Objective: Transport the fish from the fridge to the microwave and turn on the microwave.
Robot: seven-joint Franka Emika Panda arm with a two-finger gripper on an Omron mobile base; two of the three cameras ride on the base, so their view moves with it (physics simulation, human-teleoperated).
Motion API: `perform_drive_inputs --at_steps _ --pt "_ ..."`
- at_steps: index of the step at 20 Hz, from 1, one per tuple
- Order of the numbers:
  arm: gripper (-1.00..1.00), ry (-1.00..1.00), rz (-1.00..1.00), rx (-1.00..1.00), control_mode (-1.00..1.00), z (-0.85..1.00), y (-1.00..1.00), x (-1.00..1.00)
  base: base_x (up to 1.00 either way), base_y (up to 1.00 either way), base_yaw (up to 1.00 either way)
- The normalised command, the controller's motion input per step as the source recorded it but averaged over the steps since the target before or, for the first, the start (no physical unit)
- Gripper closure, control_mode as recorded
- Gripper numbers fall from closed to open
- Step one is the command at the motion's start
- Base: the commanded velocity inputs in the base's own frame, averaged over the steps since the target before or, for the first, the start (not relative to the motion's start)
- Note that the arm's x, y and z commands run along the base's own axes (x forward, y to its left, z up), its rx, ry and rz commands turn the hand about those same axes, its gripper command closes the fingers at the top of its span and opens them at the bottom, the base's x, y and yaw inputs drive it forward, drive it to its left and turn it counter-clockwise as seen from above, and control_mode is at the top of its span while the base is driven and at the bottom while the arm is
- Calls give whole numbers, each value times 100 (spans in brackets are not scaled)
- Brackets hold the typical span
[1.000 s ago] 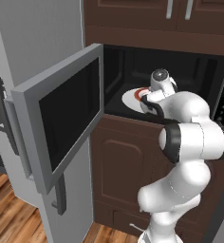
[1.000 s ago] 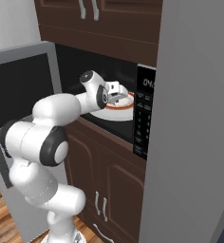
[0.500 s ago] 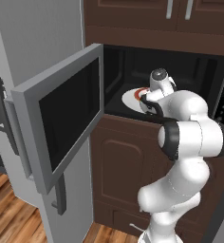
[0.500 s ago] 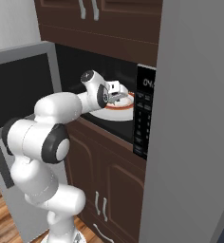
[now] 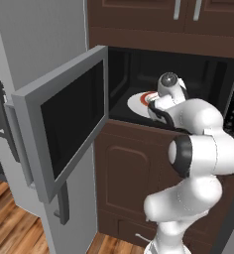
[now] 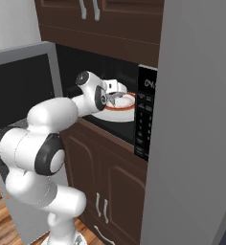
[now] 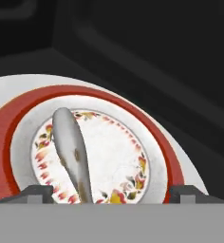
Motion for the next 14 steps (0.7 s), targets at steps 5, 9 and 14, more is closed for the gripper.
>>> perform_drive_inputs --at_steps 5,9,14 --pt "-100 -19 0 0 -100 45 28 -77 0 0 0" --pt "-100 -3 0 0 -100 30 5 -91 0 0 0" --pt "-100 0 2 0 -100 36 0 -99 0 0 0"
